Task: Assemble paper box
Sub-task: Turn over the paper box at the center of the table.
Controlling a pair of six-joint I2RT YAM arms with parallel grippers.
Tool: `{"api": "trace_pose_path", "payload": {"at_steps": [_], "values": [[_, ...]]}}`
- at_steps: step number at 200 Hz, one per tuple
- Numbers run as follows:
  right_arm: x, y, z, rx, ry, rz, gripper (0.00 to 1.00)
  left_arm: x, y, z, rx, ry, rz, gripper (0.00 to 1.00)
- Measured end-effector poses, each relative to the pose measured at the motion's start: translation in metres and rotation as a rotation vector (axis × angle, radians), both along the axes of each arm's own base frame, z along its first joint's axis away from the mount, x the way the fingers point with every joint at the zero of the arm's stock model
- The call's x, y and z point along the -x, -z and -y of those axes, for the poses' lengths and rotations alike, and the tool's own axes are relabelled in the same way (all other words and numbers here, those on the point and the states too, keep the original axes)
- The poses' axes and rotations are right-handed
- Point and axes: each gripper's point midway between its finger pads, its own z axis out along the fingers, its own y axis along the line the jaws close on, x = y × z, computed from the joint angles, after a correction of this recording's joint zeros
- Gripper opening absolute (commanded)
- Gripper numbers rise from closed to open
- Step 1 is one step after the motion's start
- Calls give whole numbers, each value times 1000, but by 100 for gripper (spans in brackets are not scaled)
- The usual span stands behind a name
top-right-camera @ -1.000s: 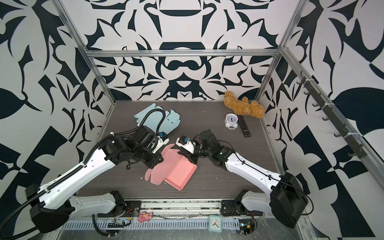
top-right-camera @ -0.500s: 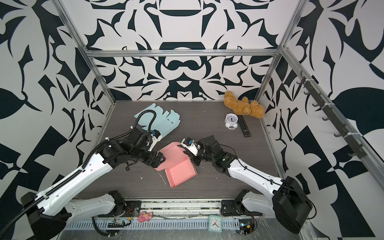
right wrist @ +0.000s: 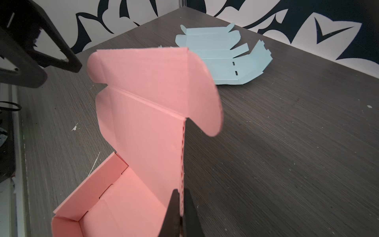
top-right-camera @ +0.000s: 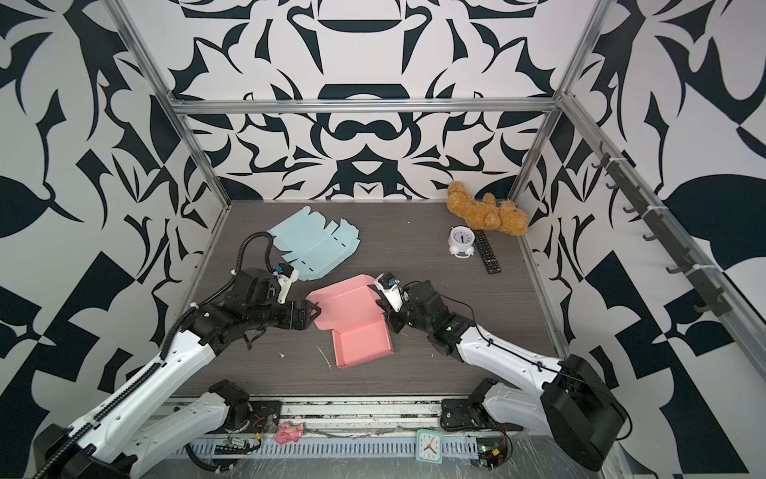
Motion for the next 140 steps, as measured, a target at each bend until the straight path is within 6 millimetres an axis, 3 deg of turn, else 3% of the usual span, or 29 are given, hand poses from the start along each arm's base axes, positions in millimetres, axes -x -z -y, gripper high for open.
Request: {"api": "trace_pose_path", "payload": {"at_steps": [74,85,105,140], "values": [[-1,11,11,-32,93,-53,5,-11,39,19,85,8,-24,90],[-1,12,12,-36,101,-61,6,-13,44,21,88,8,-26,86],[-1,14,13,-42,109,-64,6,-15,48,24,101,13,-24,69],[-2,15,14,-48,121,-72,6,-19,44,29,127,27,-5,57]]}}
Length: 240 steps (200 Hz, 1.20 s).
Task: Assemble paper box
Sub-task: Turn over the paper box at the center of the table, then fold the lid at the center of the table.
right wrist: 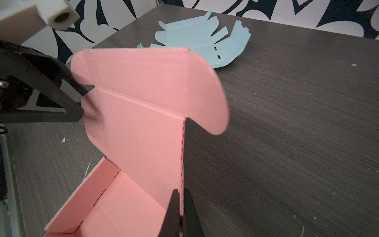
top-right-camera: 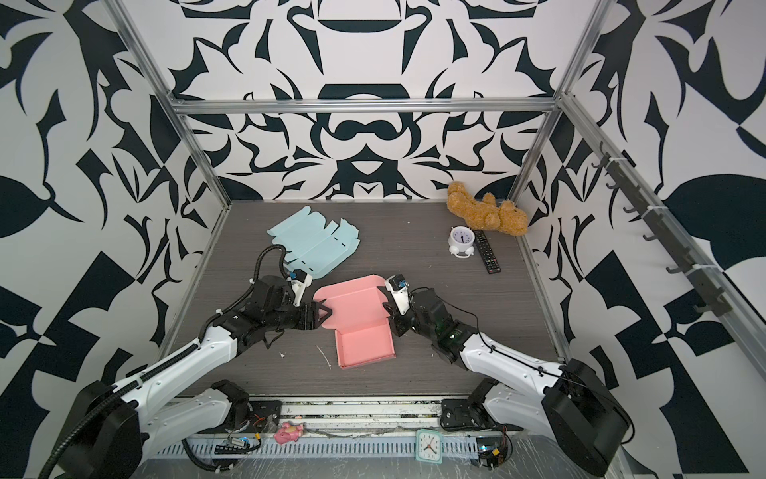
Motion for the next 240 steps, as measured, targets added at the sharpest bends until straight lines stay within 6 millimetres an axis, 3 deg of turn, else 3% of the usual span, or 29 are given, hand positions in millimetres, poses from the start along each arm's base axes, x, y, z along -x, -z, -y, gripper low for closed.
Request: {"api": "trace_pose_path", "payload": {"at_steps": [98,189,240], "values": [[-1,0,3,-6,20,2,7,2,2,5,29,15,-8,29],[-2,1,5,-7,36,-6,10,4,-1,4,29,25,5,13],[-2,3,4,1,35,-13,21,6,2,3,17,33,0,10]]}}
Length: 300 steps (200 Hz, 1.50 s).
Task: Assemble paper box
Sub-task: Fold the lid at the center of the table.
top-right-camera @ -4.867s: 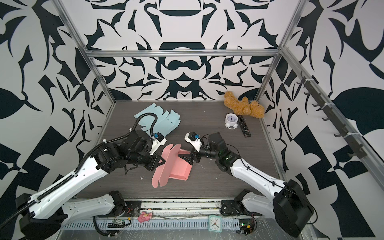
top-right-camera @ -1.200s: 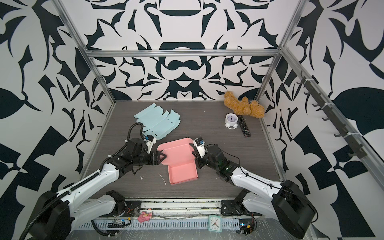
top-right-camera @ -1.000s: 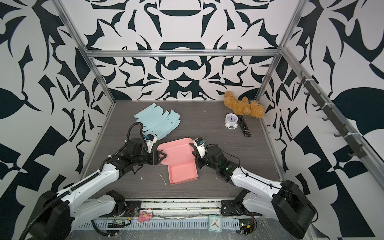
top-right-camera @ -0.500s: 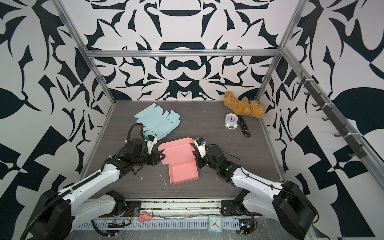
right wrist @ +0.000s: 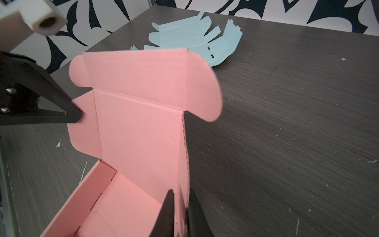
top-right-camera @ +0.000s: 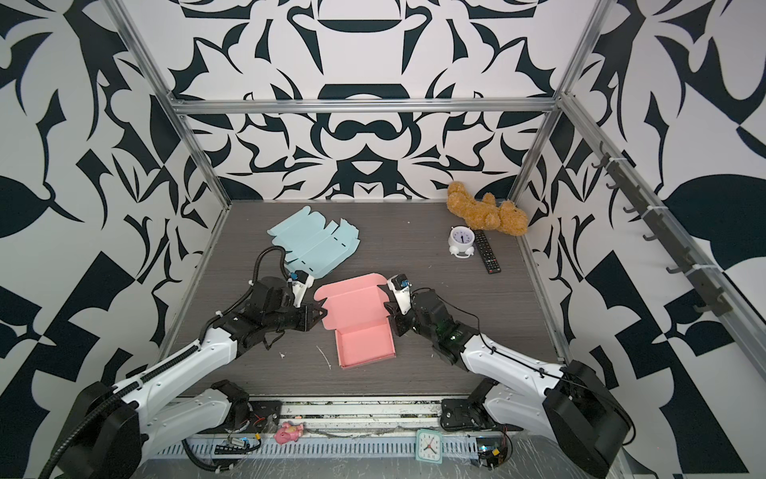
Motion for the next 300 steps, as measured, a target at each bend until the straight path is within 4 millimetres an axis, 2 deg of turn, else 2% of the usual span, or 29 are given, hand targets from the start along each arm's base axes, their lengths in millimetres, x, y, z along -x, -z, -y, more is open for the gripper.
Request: {"api": "trace_pose_path", "payload": {"at_steps": [27,65,139,207,236,300], "values": [[-2,2,-2,29,-11,-3,25,2,2,-1,-13,10,-1,9],[-8,-8,-7,38,-24,25,25,4,2,-2,-25,25,-1,10],[-21,-7,-15,101,-43,46,26,6,1,0,-23,50,5,10],[-34,4,-21,137,-44,22,21,7,2,0,-26,57,6,10],[-38,2,-23,141,-45,25,20,7,2,0,-26,58,6,10],[-42,2,-25,153,-53,31,6,7,2,0,-26,58,6,9]]}}
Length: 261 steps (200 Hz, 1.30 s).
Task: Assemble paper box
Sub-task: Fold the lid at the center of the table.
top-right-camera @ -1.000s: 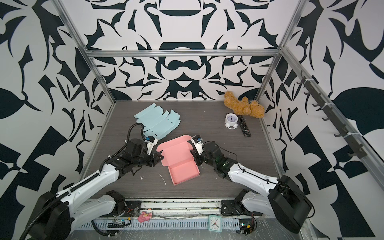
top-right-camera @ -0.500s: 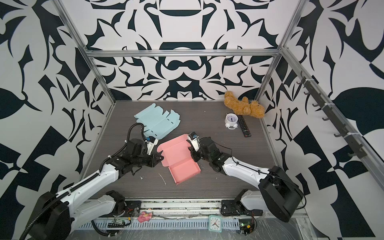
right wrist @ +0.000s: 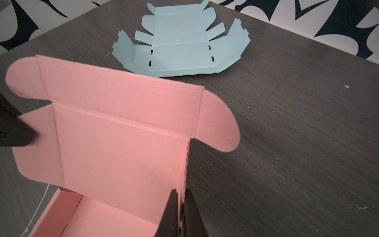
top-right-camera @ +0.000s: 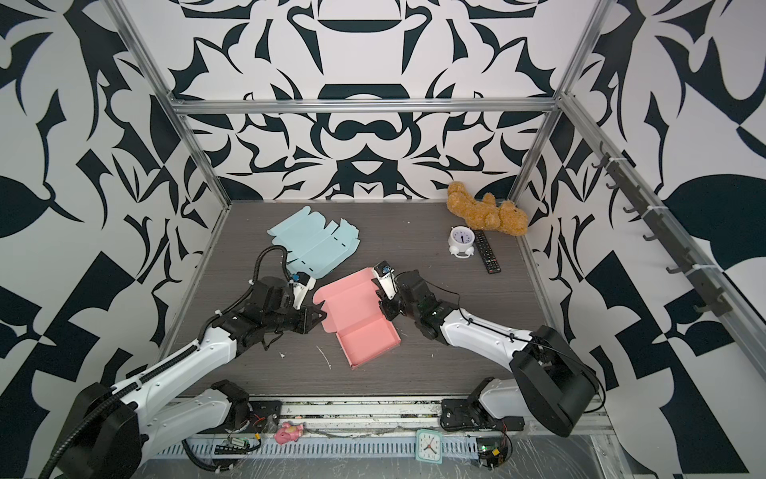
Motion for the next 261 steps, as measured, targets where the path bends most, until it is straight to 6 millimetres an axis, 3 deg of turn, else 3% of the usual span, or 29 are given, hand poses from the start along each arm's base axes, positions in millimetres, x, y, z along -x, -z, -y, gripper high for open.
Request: {"api": "trace_pose_path", "payload": {"at_steps": [58,89,117,182,261], "values": [[1,-8,1,-25,11,-2,5,-3,-2,-2,-11,-14,3,10],[7,-21,4,-105,31,5,5,-13,-12,-1,-9,-46,33,11],[13,-20,8,-134,47,-11,6,-25,-18,-1,-7,-79,55,11],[20,-20,6,-141,78,-5,7,-50,-14,3,-31,-138,75,11],[4,-25,21,-101,197,64,9,-84,-19,33,-116,-144,234,12]]}}
